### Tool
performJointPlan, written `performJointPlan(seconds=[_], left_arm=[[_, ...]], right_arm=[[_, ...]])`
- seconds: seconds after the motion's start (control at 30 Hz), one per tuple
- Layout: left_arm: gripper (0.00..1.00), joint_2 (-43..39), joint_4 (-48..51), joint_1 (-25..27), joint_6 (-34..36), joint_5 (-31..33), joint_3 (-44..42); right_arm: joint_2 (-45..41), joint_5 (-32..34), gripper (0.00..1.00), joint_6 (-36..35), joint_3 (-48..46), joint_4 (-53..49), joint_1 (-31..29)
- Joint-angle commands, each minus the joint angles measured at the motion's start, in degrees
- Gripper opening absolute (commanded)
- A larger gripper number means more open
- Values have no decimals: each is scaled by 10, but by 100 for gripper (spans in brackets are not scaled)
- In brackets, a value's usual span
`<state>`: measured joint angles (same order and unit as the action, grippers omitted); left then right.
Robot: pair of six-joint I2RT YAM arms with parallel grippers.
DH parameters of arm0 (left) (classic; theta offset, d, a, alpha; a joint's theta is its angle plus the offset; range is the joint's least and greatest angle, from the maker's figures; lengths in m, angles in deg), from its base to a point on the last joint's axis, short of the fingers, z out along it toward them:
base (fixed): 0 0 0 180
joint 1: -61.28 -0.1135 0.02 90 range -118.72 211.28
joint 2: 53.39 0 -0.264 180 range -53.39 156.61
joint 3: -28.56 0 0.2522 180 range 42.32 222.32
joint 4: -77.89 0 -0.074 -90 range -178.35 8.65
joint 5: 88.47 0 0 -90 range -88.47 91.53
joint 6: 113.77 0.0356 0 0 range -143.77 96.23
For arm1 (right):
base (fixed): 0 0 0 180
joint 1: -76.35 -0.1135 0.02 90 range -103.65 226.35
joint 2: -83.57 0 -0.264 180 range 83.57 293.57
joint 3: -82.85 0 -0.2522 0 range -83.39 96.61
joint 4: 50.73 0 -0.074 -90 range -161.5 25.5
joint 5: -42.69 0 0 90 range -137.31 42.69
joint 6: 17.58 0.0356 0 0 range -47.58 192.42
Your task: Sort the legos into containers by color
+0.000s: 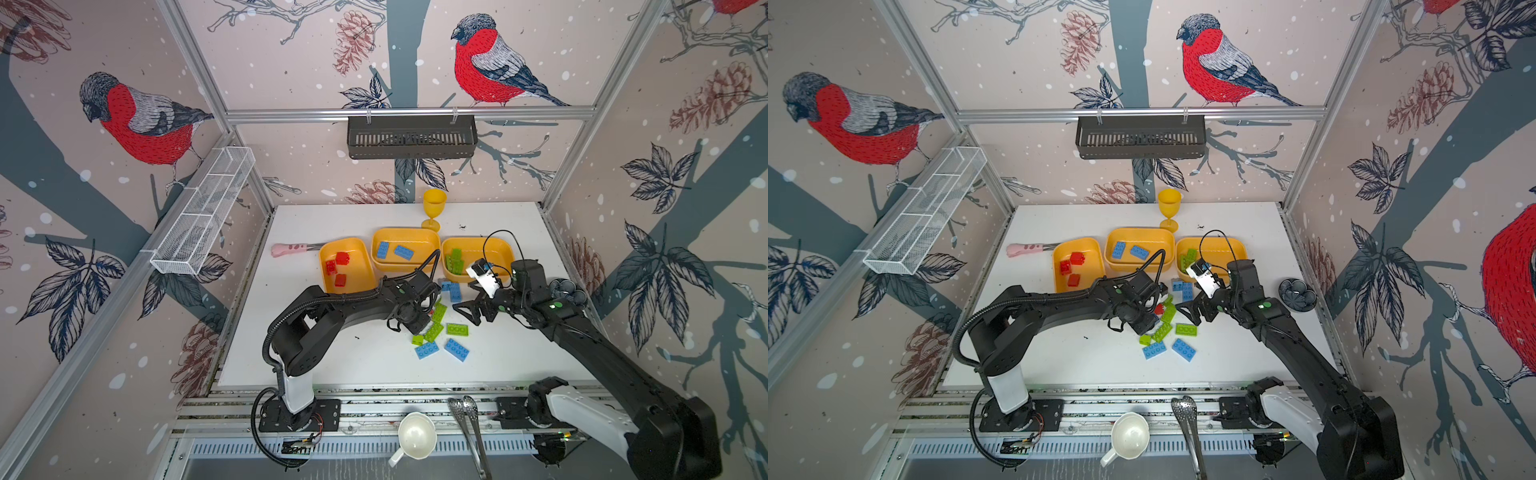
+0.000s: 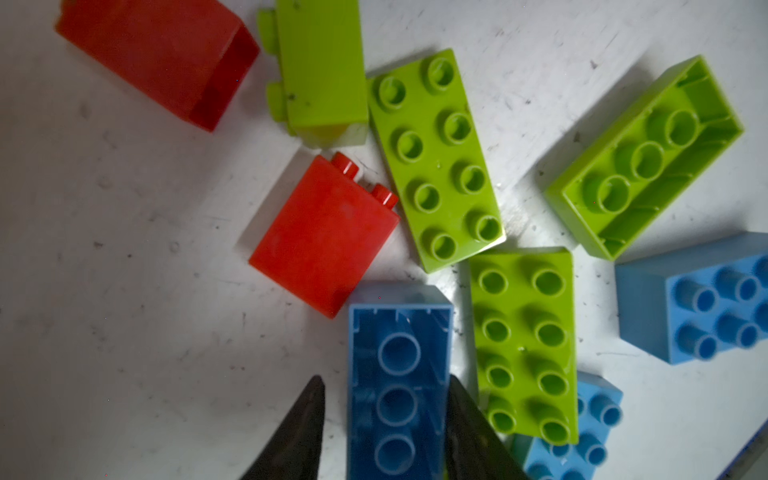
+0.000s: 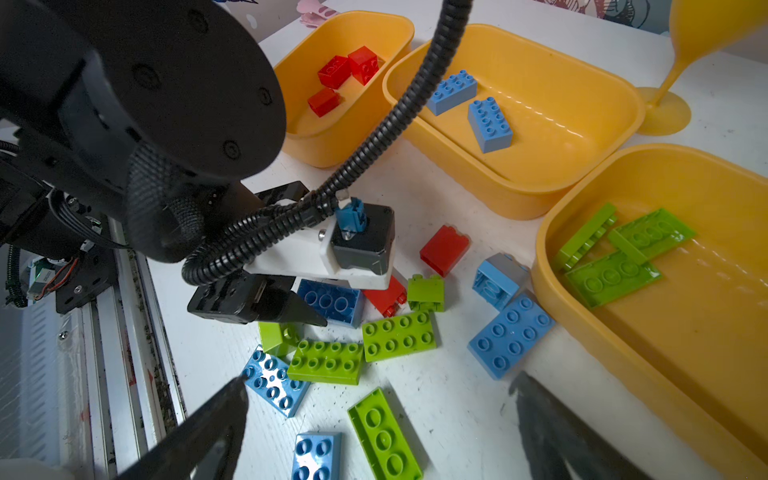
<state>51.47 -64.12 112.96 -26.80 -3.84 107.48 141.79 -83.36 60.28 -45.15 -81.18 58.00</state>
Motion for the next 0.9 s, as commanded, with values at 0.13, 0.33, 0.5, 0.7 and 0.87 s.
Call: performJointPlan(seconds=[0.13,0.33,0.5,0.7,0.87], left_arm=[[37,11,-17,1,3,-3,1],[32,-23,12,-4,-16,1,25],[31,-60,84,-24,-8,-10,61],[31,-89,136,-98,-15,16,135],[33,-57,96,-165,-73,65,205]], right_arm=[[-4,-5,99,-1,4,-9,1],[-13,-5,99,1,4,-10,1],[-13,-6,99,6,9,-2,1],[-13,-12,99,15,12,13,1],[-10,-12,99,20,17,22,2]])
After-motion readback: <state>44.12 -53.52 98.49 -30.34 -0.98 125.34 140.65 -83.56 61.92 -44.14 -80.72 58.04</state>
